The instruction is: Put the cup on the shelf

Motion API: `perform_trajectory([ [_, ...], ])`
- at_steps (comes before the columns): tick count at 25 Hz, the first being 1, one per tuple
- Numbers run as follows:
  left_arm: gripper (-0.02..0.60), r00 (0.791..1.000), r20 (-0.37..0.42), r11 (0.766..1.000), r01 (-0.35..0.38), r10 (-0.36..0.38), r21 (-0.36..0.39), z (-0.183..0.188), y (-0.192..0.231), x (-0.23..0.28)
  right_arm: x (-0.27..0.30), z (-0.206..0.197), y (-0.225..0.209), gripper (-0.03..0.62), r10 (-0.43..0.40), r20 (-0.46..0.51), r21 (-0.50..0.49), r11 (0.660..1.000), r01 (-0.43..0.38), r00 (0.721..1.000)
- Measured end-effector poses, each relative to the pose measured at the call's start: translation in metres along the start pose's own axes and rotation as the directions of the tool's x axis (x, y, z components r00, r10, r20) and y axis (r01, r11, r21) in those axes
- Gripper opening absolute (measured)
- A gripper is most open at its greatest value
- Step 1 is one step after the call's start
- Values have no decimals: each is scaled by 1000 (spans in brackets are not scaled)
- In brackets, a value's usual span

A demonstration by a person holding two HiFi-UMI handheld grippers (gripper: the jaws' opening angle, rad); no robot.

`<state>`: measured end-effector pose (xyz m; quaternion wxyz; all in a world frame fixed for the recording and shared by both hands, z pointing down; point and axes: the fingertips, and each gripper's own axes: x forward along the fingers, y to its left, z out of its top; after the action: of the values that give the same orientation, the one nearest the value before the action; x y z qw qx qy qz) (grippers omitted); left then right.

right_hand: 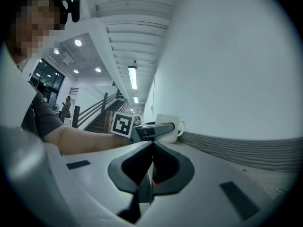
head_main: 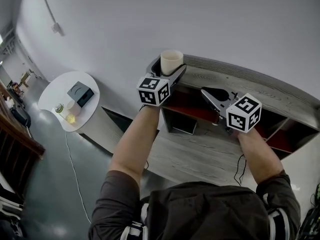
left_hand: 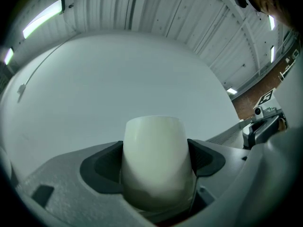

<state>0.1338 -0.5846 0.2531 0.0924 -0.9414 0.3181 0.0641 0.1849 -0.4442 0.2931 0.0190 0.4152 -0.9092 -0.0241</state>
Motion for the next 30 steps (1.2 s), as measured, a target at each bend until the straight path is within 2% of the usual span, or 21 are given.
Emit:
perform_trajectory([
  [9,402,998,-65,999,-26,28,29,-14,7,17,-2,-3,1,-8,4,-7,-4,1000,-4,1000],
  [15,402,983,-184,994,23,-3,104,-27,-3,23,-1,-3,8,-8,23,-15,0,1000,-23,1000],
  [17,402,972,-234,998,17,-2,65,-32,0,20,-1,-4,11,-8,30,-18,1,1000,-30,999],
  [20,402,958,-286,999,-33,27,-16,-38,11,15,-2,-3,15,-8,39,-17,-2,999,-39,999],
  [24,402,952,-301,998,-62,57,-8,-39,14,14,-3,-2,19,-8,45,-15,-5,999,-45,999],
  [30,402,951,-305,998,-62,58,-4,-39,14,16,-5,2,21,-8,47,-9,-3,999,-47,999],
])
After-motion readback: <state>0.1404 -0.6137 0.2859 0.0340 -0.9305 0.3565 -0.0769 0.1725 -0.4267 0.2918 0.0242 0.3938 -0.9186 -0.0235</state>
